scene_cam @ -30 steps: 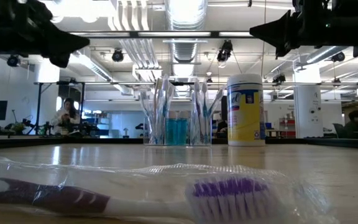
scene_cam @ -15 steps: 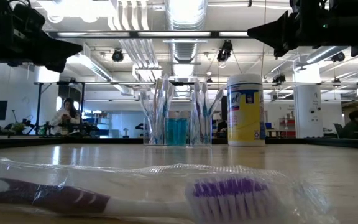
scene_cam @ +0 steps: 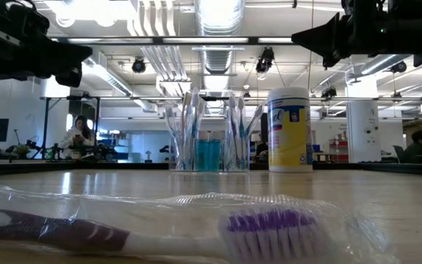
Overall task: Pick & Place toothbrushing station
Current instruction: Put the violet toothbrush into the transparent toothbrush holder
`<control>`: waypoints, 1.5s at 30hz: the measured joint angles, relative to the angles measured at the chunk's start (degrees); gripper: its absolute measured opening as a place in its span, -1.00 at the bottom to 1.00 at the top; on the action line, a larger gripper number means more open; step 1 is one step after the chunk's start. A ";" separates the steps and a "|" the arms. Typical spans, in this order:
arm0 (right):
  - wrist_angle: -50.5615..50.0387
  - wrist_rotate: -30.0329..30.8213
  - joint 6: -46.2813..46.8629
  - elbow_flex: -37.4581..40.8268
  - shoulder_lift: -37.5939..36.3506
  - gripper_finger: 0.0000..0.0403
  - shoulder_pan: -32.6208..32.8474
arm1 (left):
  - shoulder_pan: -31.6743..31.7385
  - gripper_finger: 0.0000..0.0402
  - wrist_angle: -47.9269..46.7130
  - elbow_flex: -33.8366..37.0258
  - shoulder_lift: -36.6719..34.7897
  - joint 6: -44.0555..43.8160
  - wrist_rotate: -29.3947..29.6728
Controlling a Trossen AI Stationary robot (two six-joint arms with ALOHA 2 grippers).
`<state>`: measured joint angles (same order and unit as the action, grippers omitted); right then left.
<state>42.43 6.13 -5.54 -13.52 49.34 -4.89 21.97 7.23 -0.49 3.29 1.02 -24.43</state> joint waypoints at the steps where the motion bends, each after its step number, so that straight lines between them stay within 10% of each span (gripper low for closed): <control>1: -0.02 0.01 0.09 0.00 0.01 -0.96 -0.01 | -1.03 -0.99 0.24 0.00 0.00 0.00 -0.04; 22: -8.49 0.13 10.93 -7.59 10.46 -0.96 3.90 | -5.15 -0.90 -4.47 0.09 0.18 -2.69 12.68; 35: -17.02 6.32 12.61 -30.98 37.24 -0.96 20.39 | -5.15 -0.95 -4.58 0.04 0.19 -8.02 12.64; 45: -47.34 6.28 28.08 -57.69 54.53 -0.84 26.23 | -5.15 -0.93 -4.62 0.07 0.19 -14.92 12.60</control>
<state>-4.90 12.42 22.54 -71.21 103.87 21.35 16.82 2.61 -0.43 3.48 -13.91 -11.84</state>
